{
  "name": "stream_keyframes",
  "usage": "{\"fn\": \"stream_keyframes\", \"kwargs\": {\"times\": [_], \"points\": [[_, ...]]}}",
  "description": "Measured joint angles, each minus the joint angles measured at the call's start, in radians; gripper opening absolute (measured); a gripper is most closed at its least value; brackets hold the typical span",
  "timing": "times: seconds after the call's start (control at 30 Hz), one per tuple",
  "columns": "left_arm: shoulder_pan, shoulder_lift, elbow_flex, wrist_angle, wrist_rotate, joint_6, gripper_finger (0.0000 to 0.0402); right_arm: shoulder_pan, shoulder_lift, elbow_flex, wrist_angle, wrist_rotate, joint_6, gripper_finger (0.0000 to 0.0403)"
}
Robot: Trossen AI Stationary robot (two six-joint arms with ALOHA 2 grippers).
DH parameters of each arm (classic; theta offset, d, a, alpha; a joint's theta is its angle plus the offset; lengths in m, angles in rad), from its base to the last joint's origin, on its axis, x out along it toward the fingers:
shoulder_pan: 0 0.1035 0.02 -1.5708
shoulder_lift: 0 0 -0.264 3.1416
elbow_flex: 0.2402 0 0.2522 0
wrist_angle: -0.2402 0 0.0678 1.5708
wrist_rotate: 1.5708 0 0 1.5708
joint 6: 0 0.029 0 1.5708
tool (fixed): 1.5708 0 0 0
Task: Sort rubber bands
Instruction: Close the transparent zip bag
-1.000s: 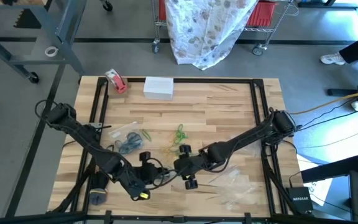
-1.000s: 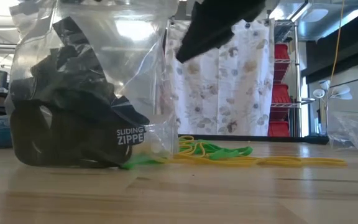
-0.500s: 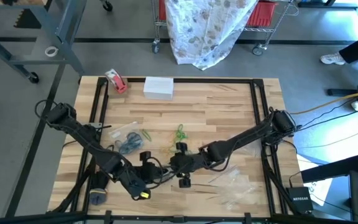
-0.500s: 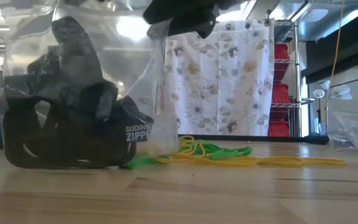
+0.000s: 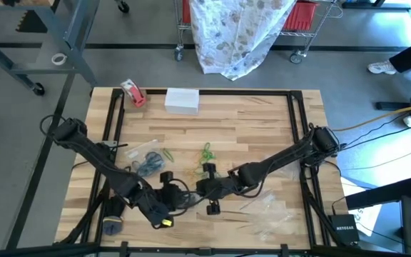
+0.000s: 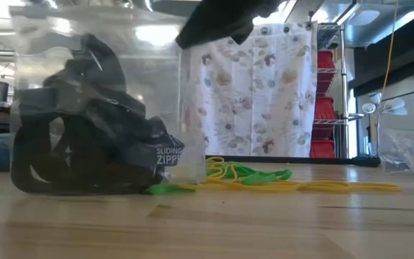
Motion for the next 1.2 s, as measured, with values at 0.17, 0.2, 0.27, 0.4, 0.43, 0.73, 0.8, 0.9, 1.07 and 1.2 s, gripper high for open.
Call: {"fn": "stream_keyframes", "kwargs": {"times": [0.17,0.2,0.27,0.4,0.43,0.73,0.8,0.9,1.07,1.2], "points": [[-0.034,-0.033,0.062,-0.219,0.031,-0.135,0.0117,0.000,0.001,0.001,-0.045,0.003,0.020,0.0001],[-0.046,-0.040,0.062,-0.273,0.030,-0.175,0.0121,0.000,0.001,0.001,-0.050,0.003,0.024,0.0001],[-0.075,-0.046,0.056,-0.390,0.020,-0.277,0.0124,0.000,0.002,0.001,-0.051,0.003,0.024,0.0001],[-0.130,-0.056,0.010,-0.500,-0.001,-0.405,0.0125,0.001,0.002,0.001,-0.050,0.002,0.025,0.0001],[-0.139,-0.056,-0.002,-0.501,-0.005,-0.413,0.0125,0.001,0.002,0.001,-0.050,0.002,0.025,0.0001],[-0.125,-0.055,-0.091,-0.368,-0.025,-0.328,0.0125,0.000,0.002,0.001,-0.048,-0.004,0.026,0.0001],[-0.115,-0.055,-0.100,-0.364,-0.037,-0.319,0.0125,0.000,0.002,0.001,-0.047,-0.005,0.026,0.0001],[-0.100,-0.055,-0.101,-0.346,-0.037,-0.289,0.0125,0.000,0.002,0.001,-0.047,-0.005,0.026,0.0001],[-0.080,-0.055,-0.101,-0.282,-0.019,-0.222,0.0124,0.000,0.002,0.001,-0.047,-0.005,0.026,0.0001],[-0.051,-0.055,-0.101,-0.293,0.041,-0.221,0.0104,0.000,0.002,0.001,-0.048,-0.005,0.026,0.0001]]}}
